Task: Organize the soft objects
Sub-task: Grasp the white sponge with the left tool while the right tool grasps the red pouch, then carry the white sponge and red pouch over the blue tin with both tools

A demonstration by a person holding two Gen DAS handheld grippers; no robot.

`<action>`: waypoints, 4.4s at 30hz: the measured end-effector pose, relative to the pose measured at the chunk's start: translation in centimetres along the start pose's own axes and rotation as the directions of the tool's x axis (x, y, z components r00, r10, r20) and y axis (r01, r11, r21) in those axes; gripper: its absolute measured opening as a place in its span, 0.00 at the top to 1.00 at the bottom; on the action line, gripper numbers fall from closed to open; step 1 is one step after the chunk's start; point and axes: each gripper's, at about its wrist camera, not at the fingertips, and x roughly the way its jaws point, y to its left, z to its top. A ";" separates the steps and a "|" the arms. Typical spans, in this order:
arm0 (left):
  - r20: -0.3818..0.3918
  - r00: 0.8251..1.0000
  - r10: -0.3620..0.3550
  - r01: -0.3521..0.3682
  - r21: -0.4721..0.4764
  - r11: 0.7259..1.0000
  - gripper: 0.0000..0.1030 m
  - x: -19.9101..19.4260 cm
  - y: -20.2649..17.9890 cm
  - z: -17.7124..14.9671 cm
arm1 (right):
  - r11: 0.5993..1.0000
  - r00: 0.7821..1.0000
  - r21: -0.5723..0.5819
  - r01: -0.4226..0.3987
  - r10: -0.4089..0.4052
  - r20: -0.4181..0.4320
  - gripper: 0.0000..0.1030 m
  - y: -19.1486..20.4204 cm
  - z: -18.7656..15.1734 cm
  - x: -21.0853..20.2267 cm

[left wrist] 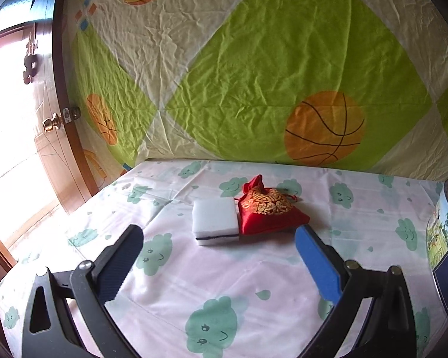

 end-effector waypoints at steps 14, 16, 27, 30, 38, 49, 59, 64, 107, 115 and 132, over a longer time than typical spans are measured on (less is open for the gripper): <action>-0.146 0.980 0.135 -0.152 -0.107 0.983 0.00 6.4 6.6 1.3 | 0.986 0.962 -0.042 -0.164 0.151 -0.226 0.23 5.9 -1.3 7.3; -0.198 0.972 0.128 -0.160 -0.154 0.975 0.00 7.5 7.8 1.1 | 0.974 0.938 -0.062 -0.216 0.190 -0.289 0.23 7.3 -1.7 9.0; -0.311 0.927 0.209 -0.283 -0.214 0.935 0.00 10.1 11.9 0.5 | 0.921 0.779 -0.081 -0.381 0.272 -0.565 0.24 13.8 -4.4 17.0; -0.320 0.924 0.210 -0.288 -0.220 0.932 0.00 10.3 12.2 0.5 | 0.913 0.721 -0.080 -0.400 0.259 -0.642 0.29 15.1 -5.5 19.1; -0.355 0.915 0.190 -0.278 -0.213 0.937 0.00 10.9 12.1 0.2 | 0.905 0.674 -0.123 -0.408 0.207 -0.709 0.70 16.7 -6.6 20.8; -0.331 0.938 0.109 -0.193 -0.233 0.953 0.00 10.7 11.9 0.3 | 0.901 0.814 -0.159 -0.403 0.275 -0.511 0.80 11.7 -3.4 11.0; -0.220 0.973 -0.067 0.028 -0.174 0.984 0.00 8.8 9.0 1.2 | 0.929 0.886 -0.103 -0.354 0.298 -0.355 0.80 5.1 -2.2 2.1; -0.223 0.961 -0.165 0.140 -0.125 0.982 0.00 8.1 6.1 1.0 | 0.951 0.922 -0.102 -0.293 0.252 -0.292 0.80 3.8 -2.1 -0.1; 0.034 0.986 -0.165 0.168 -0.152 0.974 0.45 -0.6 0.4 1.2 | 0.981 0.990 -0.138 -0.140 0.136 -0.036 0.79 2.0 -0.8 -3.1; 0.046 0.986 -0.161 0.166 -0.142 0.976 0.45 -1.7 -0.1 0.4 | 0.981 0.988 -0.117 -0.157 0.156 -0.018 0.79 0.8 -0.5 -4.3; 0.049 0.980 -0.192 0.196 -0.097 0.976 0.45 -4.3 -3.3 -0.9 | 0.985 0.991 -0.111 -0.132 0.136 0.022 0.79 -3.5 0.3 -6.8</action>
